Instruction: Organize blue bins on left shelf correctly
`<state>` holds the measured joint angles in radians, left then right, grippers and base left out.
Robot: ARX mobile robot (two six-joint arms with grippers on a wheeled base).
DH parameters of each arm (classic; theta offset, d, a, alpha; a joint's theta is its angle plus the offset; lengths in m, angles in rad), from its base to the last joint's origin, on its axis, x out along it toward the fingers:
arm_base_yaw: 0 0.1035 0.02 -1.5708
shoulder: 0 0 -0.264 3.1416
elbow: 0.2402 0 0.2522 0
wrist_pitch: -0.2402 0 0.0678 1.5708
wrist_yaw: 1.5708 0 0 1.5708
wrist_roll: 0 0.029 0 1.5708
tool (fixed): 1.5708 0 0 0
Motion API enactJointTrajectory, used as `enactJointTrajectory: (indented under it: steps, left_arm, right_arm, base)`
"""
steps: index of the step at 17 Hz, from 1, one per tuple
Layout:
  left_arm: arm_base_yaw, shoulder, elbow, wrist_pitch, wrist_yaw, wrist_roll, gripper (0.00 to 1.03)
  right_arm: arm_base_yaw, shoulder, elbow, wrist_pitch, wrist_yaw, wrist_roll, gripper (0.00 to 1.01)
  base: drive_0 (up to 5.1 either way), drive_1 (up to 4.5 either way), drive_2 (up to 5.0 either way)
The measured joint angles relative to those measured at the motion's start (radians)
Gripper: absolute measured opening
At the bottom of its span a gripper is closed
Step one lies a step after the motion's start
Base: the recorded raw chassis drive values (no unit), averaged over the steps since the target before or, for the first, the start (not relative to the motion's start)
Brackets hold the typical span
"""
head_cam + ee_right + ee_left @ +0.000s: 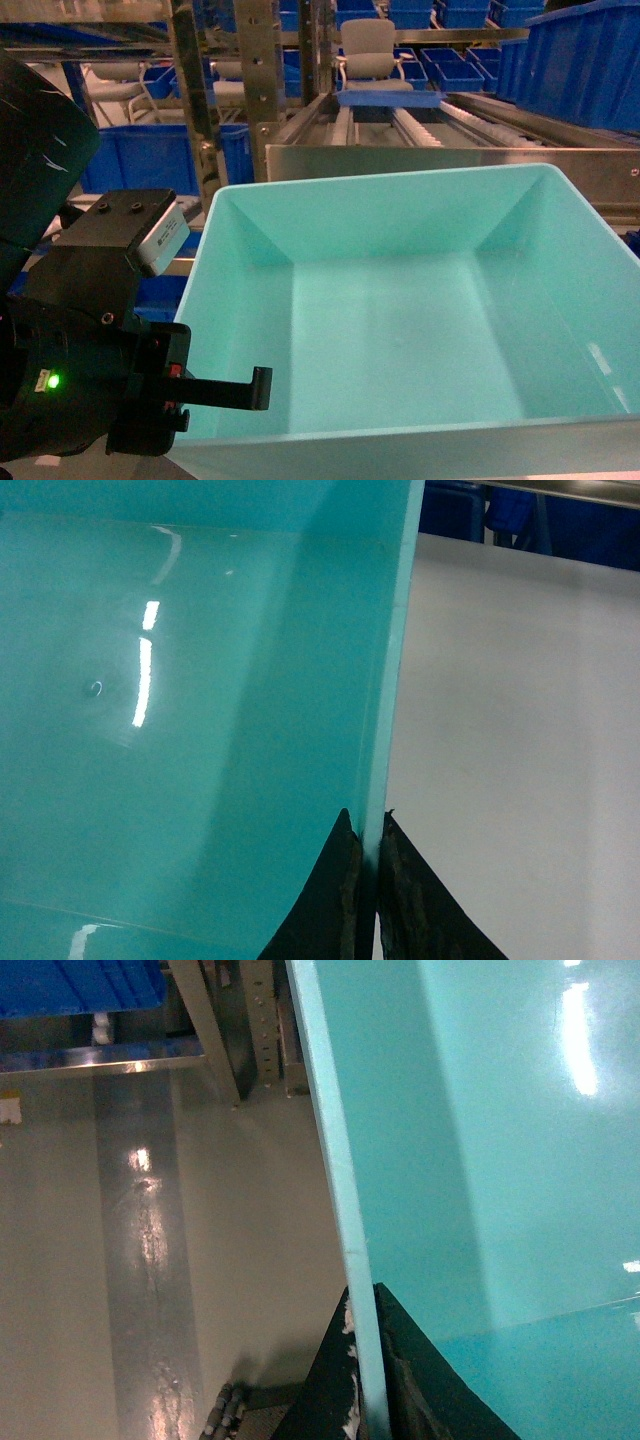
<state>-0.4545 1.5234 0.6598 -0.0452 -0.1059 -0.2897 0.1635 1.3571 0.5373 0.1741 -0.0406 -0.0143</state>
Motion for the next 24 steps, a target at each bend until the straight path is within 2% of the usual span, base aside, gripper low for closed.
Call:
enactJointTrajectory:
  steps: [24]
  left_arm:
    - [0.003, 0.0, 0.0, 0.002, 0.0, 0.0, 0.02]
  right_arm:
    - [0.004, 0.0, 0.0, 0.002, 0.003, 0.0, 0.03]
  base:
    - [-4.7, 2.71, 2.7]
